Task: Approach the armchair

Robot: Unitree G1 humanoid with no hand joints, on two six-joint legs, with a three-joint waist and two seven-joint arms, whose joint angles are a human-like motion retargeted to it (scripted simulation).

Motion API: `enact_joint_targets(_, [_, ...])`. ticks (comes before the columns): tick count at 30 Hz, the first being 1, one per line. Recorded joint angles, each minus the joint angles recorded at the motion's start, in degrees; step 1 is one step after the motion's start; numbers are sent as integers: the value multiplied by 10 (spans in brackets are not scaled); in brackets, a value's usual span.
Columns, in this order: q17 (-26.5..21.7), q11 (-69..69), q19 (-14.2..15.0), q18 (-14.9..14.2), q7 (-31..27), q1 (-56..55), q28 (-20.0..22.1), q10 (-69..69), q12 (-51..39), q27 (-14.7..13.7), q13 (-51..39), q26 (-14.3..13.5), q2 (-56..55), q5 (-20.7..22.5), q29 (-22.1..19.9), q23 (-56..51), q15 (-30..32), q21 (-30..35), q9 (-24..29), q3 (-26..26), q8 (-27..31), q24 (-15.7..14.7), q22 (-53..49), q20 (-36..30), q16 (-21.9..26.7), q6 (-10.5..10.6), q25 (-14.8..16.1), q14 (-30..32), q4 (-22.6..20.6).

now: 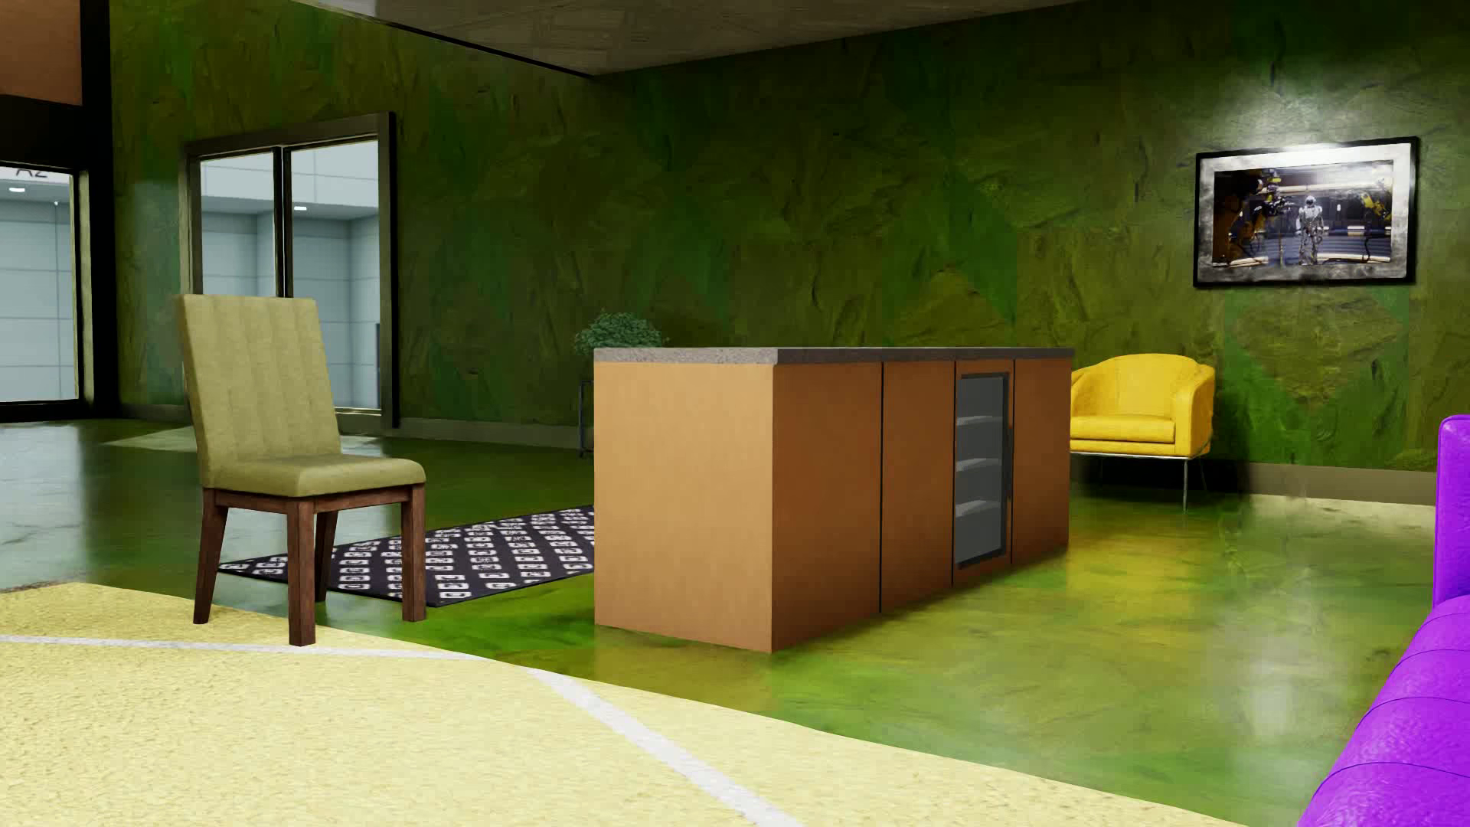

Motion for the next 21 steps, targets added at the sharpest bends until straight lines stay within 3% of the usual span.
enact_joint_targets(9, [10,-10,0,0,0,-27,0,4,-22,0,-23,0,7,4,0,-13,-32,-15,6,19,0,0,-51,22,-12,-3,0,66,-7])
enact_joint_targets(10, [8,1,0,0,0,-27,0,6,-20,0,-16,0,1,2,0,-11,-43,-11,8,4,0,0,-56,1,-10,-5,0,74,-13])
enact_joint_targets(13, [5,139,0,0,0,14,0,5,-25,0,4,0,-75,-7,0,2,-64,-17,37,-7,0,0,-48,-23,-1,-11,0,49,-25])
enact_joint_targets(14, [6,195,0,0,0,28,0,4,-17,0,8,0,-109,-1,0,1,-70,-10,50,-12,0,0,-95,-15,18,-12,0,39,-23])
enact_joint_targets(15, [6,238,0,0,0,38,0,1,-23,0,18,0,-140,-2,0,4,-74,-6,47,-38,0,0,-93,-28,24,-6,0,25,-12])
enact_joint_targets(18, [-7,192,0,0,0,68,0,-10,-56,0,37,0,-222,-3,0,17,-41,-1,55,-91,0,0,-75,-6,13,17,0,-10,8])
enact_joint_targets(21, [-8,118,0,0,0,147,0,-19,-79,0,49,0,-275,-12,0,58,16,-4,70,-102,0,0,-77,-1,13,16,0,-78,10])
